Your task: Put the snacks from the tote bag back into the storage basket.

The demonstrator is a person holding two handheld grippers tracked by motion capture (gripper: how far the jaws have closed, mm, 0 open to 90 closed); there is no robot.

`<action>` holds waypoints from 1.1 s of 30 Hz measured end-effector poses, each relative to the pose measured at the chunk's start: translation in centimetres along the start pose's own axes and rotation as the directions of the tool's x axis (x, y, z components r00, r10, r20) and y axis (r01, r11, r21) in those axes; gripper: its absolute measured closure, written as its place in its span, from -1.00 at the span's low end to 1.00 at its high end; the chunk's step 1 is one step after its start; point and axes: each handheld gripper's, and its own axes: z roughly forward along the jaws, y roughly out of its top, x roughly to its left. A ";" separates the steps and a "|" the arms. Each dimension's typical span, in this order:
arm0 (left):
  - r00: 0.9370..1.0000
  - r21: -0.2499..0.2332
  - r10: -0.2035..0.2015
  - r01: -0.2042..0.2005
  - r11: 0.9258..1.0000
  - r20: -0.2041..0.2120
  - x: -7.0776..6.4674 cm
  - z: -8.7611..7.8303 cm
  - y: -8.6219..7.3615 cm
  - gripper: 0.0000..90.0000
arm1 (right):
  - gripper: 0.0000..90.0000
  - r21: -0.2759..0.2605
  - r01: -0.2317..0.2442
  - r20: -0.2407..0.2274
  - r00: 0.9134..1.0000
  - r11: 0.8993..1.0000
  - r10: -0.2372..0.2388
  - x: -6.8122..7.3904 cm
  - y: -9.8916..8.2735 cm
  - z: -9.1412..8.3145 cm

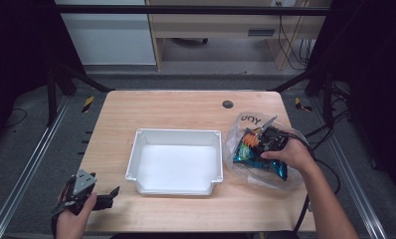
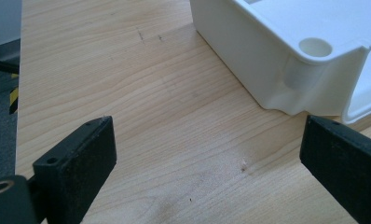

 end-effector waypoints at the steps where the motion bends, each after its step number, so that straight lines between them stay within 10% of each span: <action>1: 1.000 -0.004 -0.004 0.004 1.000 0.000 0.0 0.0 0.0 -0.93 | -0.54 0.003 0.003 0.001 1.000 1.000 -0.003 0.0 -0.1 0.0; 14: 1.000 -0.011 -0.014 0.014 1.000 0.002 0.1 -0.1 0.0 -0.93 | -0.11 -0.018 0.063 0.038 0.997 0.998 -0.062 0.7 -0.7 -1.8; 33: 1.000 -0.011 -0.012 0.012 1.000 0.000 0.3 -0.3 0.0 -0.93 | -0.09 -0.143 0.070 0.145 0.988 0.987 -0.049 0.8 -1.0 -6.7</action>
